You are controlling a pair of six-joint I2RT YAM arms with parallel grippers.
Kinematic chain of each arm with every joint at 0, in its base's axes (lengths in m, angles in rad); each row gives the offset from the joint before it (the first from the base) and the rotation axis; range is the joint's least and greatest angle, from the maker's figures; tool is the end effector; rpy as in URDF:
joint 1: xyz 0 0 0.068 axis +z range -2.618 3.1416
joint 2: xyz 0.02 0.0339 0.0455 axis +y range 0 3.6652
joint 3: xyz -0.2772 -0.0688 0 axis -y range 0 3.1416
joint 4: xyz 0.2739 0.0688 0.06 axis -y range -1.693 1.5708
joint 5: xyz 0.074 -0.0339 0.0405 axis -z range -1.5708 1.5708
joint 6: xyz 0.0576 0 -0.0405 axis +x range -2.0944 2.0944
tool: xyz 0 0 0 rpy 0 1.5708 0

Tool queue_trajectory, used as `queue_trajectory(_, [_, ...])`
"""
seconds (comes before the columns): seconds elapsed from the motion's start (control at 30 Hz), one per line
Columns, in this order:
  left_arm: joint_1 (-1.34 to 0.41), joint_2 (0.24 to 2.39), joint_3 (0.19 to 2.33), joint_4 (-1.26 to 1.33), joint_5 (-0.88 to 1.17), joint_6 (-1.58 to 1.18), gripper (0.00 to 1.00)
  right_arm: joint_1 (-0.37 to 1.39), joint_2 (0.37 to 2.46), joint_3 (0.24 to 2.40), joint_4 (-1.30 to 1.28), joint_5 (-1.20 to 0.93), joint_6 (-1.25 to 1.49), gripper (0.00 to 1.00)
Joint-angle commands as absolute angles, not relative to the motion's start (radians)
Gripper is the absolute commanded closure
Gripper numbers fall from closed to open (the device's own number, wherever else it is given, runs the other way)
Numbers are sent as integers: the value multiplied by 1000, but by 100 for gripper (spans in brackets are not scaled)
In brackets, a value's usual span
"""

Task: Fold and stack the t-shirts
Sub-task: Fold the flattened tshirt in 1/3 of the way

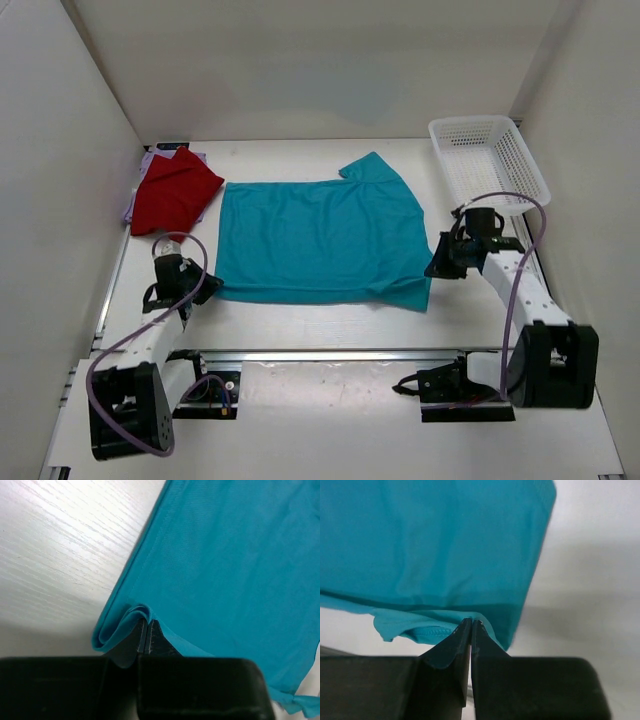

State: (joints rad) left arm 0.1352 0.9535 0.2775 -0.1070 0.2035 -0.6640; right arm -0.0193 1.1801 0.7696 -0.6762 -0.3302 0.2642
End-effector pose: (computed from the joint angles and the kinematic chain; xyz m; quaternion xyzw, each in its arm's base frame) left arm 0.2029 0.0159 0.1230 -0.3215 0.8614 -0.1903 0.3440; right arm 0.2496 0.0139 0.2018 0.0963 0.9536 0.1872 0.2152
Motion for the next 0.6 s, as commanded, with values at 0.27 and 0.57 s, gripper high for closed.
queue_trajectory(0.27, [110,1196,414,107,146,-778,100,18,1586,1155,-512,-285,278,100])
queue_trajectory(0.57, [100,1347,528,133,112,-790,100,2,1741,1296,-494,-296,285,100])
